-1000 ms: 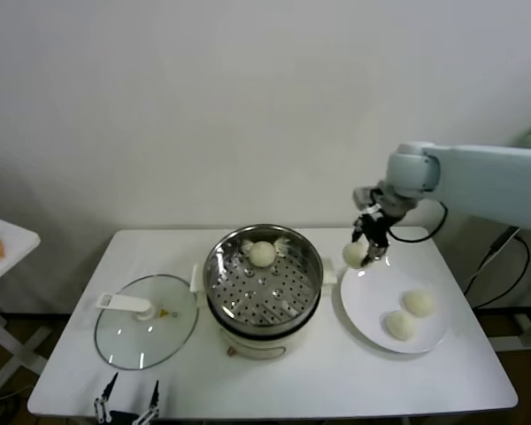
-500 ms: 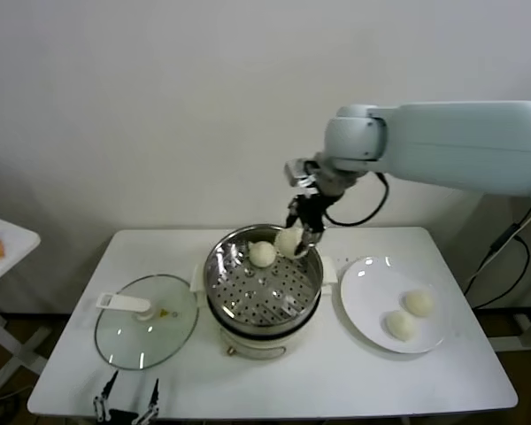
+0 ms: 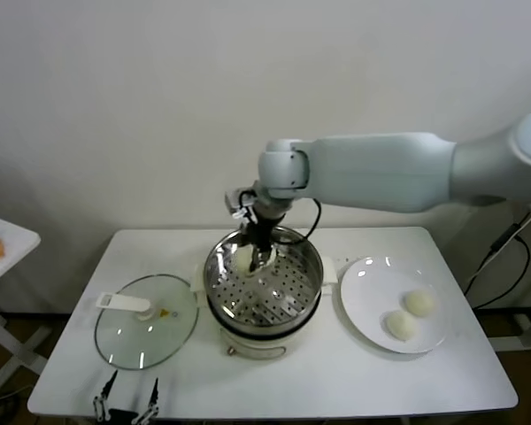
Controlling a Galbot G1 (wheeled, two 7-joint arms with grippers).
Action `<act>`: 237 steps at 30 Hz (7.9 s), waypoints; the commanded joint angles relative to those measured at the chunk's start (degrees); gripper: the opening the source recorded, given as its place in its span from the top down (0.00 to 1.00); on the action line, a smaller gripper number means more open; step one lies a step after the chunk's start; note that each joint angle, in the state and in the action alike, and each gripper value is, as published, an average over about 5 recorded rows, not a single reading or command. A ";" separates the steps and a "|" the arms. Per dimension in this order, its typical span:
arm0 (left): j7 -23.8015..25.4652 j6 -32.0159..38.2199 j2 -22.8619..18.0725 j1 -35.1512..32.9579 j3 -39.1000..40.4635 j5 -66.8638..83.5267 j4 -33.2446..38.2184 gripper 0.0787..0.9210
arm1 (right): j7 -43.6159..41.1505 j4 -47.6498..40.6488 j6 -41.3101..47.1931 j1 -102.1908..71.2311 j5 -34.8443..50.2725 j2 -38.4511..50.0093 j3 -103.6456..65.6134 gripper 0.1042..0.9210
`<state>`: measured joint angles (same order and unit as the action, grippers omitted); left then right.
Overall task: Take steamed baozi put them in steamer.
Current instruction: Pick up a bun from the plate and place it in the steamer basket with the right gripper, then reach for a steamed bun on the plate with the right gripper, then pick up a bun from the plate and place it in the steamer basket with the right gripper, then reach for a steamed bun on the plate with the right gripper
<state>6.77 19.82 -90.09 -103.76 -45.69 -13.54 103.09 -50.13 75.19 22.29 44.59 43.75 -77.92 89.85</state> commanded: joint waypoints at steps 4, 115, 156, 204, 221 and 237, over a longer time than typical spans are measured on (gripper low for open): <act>0.14 -0.13 -0.28 0.27 -0.16 -0.11 -0.71 0.12 | 0.25 -7.50 -0.62 -8.30 -7.16 -6.54 -1.32 0.38; 0.03 -0.15 -0.49 -0.82 -0.44 -2.99 -1.72 0.12 | -8.66 5.44 -14.08 -9.95 -31.78 41.20 0.11 0.30; -0.16 0.50 -1.00 -1.15 -0.08 -3.91 -0.57 0.12 | -9.30 21.53 -35.80 -2.92 -46.42 8.20 -2.82 0.31; 0.00 0.67 -0.77 -0.96 -0.49 -3.31 -1.13 0.12 | -11.01 12.95 -41.04 -2.10 -42.60 8.01 -3.43 0.12; 0.18 0.71 -0.57 -0.59 -0.15 -3.41 -1.45 0.12 | -11.91 9.25 -16.44 12.47 -15.53 29.51 18.67 0.12; 0.36 0.65 -0.91 -0.74 -0.35 -3.48 -1.70 0.12 | -11.86 -7.44 -17.03 -10.87 -33.05 42.27 6.03 0.12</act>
<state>7.09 20.56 -90.84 -104.43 -46.00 -16.86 101.50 -62.02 76.97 2.50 46.12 16.40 -43.50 102.45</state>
